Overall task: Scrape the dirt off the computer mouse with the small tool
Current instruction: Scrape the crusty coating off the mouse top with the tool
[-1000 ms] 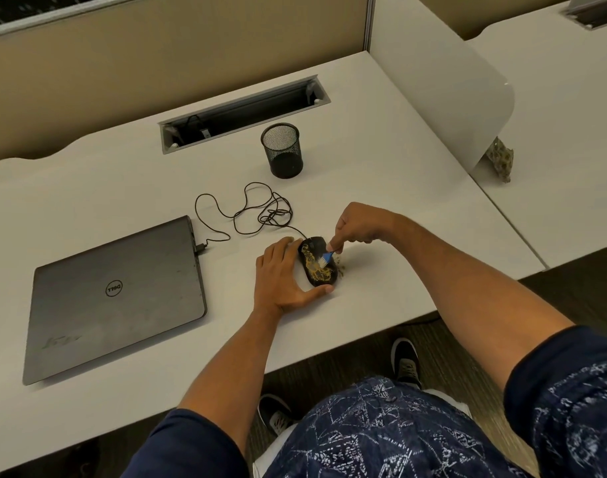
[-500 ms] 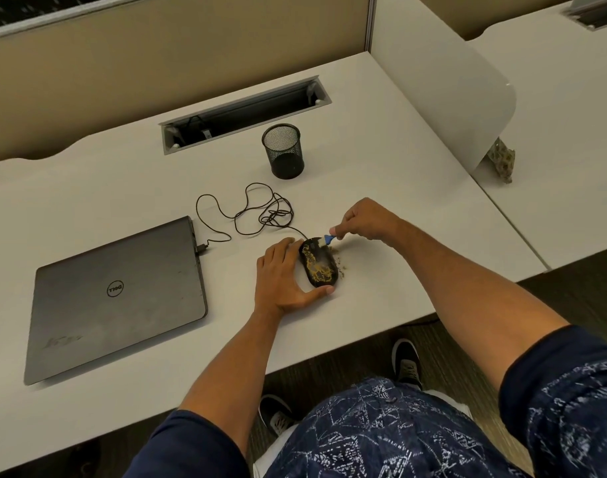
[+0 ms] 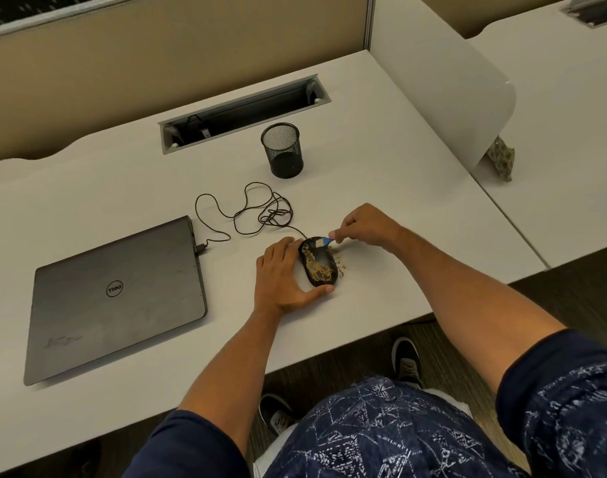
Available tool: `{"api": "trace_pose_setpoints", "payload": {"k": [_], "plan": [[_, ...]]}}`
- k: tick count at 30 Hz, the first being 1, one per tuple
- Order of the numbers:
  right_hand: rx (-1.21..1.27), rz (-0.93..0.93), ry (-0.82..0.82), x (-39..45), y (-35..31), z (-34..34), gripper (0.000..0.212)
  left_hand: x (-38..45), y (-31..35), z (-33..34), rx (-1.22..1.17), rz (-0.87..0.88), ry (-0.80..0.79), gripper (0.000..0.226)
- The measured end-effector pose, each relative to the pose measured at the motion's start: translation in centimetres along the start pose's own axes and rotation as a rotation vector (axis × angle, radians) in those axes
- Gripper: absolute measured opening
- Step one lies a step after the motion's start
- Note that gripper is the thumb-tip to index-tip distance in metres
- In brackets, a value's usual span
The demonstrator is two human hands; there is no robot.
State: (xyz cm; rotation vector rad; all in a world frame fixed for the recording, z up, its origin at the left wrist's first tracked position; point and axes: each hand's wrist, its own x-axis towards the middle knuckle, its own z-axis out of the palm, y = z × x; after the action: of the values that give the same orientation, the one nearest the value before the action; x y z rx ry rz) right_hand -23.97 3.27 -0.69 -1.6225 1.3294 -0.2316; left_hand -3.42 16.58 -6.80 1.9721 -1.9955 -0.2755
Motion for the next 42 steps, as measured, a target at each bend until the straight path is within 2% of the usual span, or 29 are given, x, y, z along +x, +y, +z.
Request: {"api": "trace_pose_setpoints", "payload": {"k": [4, 10, 20, 27, 32, 38, 42], "plan": [[-0.041, 0.031, -0.007, 0.1, -0.2, -1.1, 0.021, 0.0, -0.1, 0.1, 0.000, -0.001, -0.002, 0.115], [0.034, -0.045, 0.097, 0.3, -0.5, -1.2, 0.022, 0.0, -0.2, 0.2, 0.005, -0.005, -0.006, 0.115], [-0.005, 0.104, -0.173, -0.6, 0.1, -1.9, 0.026, 0.0, -0.2, 0.1, 0.003, -0.002, -0.008, 0.116], [0.099, 0.065, -0.081, -0.2, -0.7, -1.6, 0.031, 0.0, -0.1, 0.0, 0.004, 0.001, -0.009, 0.116], [0.038, 0.079, -0.134, -0.4, -0.1, -0.7, 0.030, 0.0, -0.2, 0.1, 0.003, -0.002, -0.005, 0.116], [-0.079, 0.053, -0.308, -0.8, -0.4, -2.4, 0.025, 0.1, -0.3, 0.3, -0.006, 0.003, 0.005, 0.115], [0.045, 0.022, -0.156, -0.1, -0.4, -2.2, 0.027, 0.1, -0.3, 0.3, -0.001, 0.002, 0.003, 0.115]]}}
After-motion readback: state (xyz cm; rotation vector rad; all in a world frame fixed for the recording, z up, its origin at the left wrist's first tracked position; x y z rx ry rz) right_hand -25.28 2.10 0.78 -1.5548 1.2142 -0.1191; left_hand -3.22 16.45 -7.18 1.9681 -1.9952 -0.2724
